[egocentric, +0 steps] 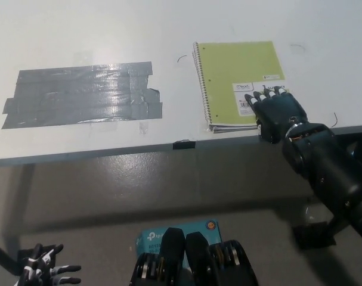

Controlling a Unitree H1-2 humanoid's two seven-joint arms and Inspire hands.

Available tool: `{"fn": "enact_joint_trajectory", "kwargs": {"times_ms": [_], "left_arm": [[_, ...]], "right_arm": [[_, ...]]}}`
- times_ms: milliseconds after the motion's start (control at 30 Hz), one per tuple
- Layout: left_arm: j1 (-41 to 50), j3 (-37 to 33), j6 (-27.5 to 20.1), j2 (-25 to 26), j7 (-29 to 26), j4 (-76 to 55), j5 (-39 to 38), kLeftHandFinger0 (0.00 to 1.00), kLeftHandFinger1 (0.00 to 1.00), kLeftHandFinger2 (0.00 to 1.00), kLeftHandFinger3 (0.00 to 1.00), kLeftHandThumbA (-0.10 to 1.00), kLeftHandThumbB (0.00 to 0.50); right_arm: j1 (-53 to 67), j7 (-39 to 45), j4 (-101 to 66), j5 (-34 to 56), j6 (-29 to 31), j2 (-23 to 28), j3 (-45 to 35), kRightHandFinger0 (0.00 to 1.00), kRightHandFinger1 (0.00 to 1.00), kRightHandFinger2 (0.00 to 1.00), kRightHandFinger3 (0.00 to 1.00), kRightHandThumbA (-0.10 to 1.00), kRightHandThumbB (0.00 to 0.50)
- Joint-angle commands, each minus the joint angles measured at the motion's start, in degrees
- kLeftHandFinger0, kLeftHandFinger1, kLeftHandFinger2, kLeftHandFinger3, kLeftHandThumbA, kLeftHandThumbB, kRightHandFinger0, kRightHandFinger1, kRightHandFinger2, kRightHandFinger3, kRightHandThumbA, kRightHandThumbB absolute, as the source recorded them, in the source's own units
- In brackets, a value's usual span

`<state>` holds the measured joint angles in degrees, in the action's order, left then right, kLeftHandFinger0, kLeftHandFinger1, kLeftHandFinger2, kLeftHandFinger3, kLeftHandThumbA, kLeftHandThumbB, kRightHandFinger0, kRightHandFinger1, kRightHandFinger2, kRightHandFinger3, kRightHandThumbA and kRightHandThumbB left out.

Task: The robot uses its right hand to align two notebooks stacked together until they are fully overlapped

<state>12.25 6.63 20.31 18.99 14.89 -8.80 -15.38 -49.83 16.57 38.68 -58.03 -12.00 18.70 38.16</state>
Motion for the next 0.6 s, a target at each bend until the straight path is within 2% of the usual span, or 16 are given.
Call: {"fn": "enact_joint_trajectory", "kwargs": {"times_ms": [0, 100, 300, 400, 567], "left_arm": [[0.5, 0.5, -1.3, 0.0, 0.7, -1.2, -1.0, 0.36, 0.59, 0.67, 1.0, 1.0, 0.5], [0.6, 0.5, -1.3, -0.1, 0.7, -1.3, -1.0, 0.4, 0.61, 0.67, 1.0, 1.0, 0.5], [0.5, 0.5, -1.9, 0.0, 0.8, -0.9, -0.9, 0.4, 0.6, 0.65, 1.0, 1.0, 0.5], [0.7, 0.6, -1.4, 0.1, 0.7, -1.5, -0.9, 0.45, 0.61, 0.66, 1.0, 1.0, 0.5], [0.6, 0.5, -1.8, 0.2, 0.8, -1.1, -0.8, 0.42, 0.6, 0.66, 1.0, 1.0, 0.5]], "right_arm": [[1.0, 3.3, 2.9, -0.1, 0.5, 2.3, 1.1, 1.0, 1.0, 1.0, 1.0, 1.0, 0.5], [0.5, 3.1, 3.7, -0.4, 0.5, 2.5, 1.6, 1.0, 1.0, 1.0, 1.0, 1.0, 0.5], [0.4, 2.7, 3.7, -0.6, 0.9, 3.1, 2.0, 1.0, 1.0, 1.0, 1.0, 1.0, 0.5], [0.4, 2.5, 3.5, -0.2, 1.1, 3.3, 1.8, 1.0, 1.0, 1.0, 1.0, 1.0, 0.5], [0.5, 2.3, 3.5, -0.2, 1.5, 3.3, 2.2, 1.0, 1.0, 1.0, 1.0, 1.0, 0.5]]}}
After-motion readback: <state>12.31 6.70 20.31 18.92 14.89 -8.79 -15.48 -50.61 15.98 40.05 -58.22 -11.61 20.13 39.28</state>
